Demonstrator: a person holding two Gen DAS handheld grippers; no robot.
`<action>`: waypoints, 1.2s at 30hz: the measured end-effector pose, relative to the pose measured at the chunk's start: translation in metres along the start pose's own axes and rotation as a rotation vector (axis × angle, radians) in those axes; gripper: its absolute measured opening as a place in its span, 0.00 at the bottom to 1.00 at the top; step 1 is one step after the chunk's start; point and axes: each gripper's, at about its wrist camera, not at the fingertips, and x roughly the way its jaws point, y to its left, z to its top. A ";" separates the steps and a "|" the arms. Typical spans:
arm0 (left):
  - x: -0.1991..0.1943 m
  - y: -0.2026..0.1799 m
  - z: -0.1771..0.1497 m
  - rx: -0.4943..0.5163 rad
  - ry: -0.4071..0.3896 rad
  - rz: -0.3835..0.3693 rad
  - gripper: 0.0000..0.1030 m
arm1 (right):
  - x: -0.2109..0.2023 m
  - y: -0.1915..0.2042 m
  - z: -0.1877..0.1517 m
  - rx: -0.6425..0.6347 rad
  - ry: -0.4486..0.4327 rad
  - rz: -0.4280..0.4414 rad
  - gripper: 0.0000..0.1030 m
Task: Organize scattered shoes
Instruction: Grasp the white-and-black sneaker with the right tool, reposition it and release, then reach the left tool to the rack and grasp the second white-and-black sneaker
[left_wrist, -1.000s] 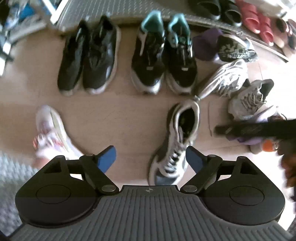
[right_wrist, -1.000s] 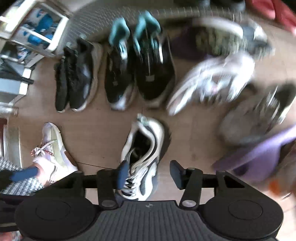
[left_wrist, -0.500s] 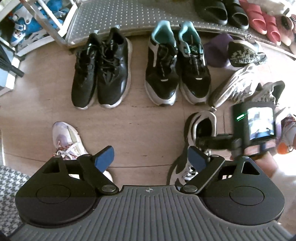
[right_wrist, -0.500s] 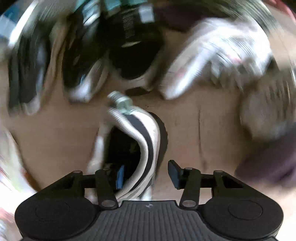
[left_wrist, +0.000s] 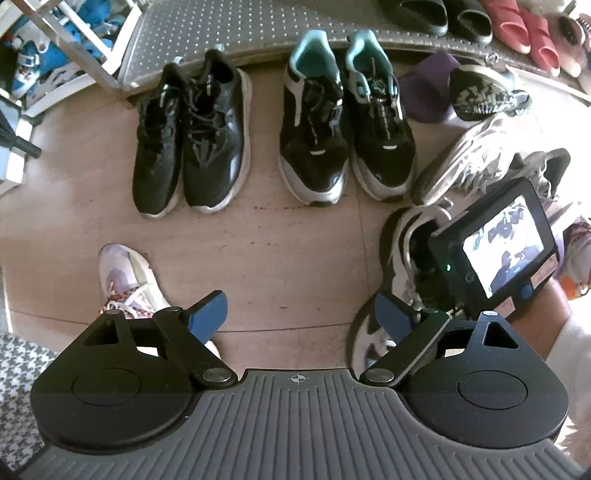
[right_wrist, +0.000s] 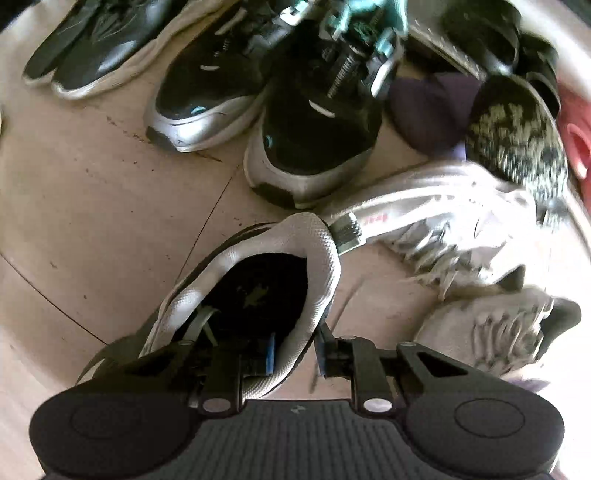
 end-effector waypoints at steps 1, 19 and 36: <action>0.000 -0.001 0.000 0.002 -0.001 0.001 0.88 | -0.004 0.006 0.000 -0.069 -0.017 -0.002 0.20; -0.001 -0.008 0.007 -0.003 -0.006 0.002 0.88 | -0.032 -0.033 0.007 0.239 0.057 0.186 0.74; -0.004 -0.095 0.062 0.226 -0.194 -0.140 0.91 | -0.172 -0.305 -0.025 0.733 -0.172 0.286 0.88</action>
